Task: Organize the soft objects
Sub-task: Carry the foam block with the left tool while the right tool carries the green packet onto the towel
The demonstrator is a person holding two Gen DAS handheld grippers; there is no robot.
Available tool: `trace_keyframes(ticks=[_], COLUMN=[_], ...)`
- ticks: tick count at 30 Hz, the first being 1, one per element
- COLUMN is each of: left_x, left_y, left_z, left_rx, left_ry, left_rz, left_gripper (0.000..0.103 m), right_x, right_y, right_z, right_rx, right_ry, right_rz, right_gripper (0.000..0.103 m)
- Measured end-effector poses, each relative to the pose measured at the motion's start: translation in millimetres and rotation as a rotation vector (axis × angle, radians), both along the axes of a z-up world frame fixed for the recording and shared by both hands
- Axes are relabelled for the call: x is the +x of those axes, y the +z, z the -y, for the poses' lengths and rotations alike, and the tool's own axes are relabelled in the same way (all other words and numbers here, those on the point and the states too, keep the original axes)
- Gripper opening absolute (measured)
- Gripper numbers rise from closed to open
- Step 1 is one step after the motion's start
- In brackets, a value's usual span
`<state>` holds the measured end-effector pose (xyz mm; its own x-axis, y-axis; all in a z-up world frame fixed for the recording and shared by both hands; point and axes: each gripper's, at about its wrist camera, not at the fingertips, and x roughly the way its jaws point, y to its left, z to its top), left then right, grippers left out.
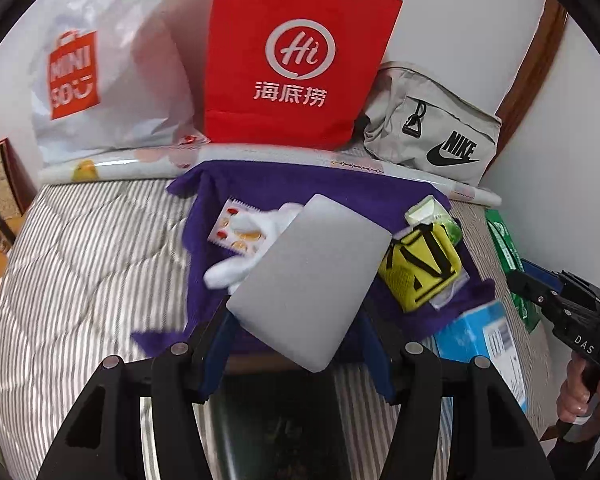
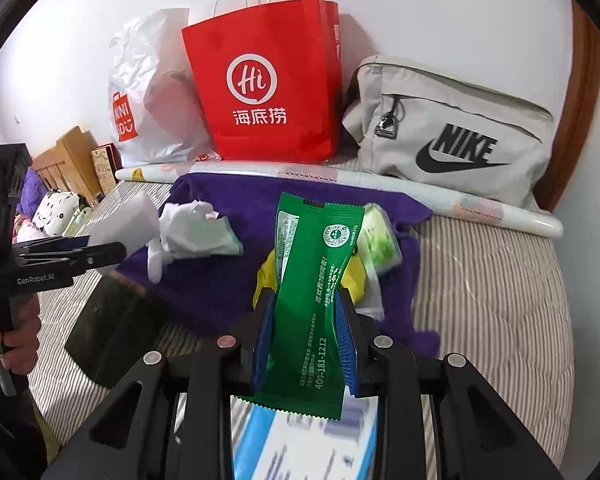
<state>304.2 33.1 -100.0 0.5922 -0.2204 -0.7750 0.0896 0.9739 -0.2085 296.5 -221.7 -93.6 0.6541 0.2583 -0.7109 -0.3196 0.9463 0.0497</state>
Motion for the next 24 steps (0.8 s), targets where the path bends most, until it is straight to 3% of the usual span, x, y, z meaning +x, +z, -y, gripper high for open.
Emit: trace_keyframes(ticks=[10, 24], left_x=[47, 101], left_y=[-10, -42], left_z=[17, 21], left_rx=[0.022, 0.073], left_ry=[-0.038, -0.012], left_rz=[-0.035, -0.165], left_gripper=[0.057, 0.058], right_x=[46, 89], right_y=[-11, -41], right_z=[-14, -18], right_rx=[-0.020, -0.055], right_ry=[-0.009, -0.036], right_rz=[-0.031, -0.135], right_gripper=[0.030, 0.031])
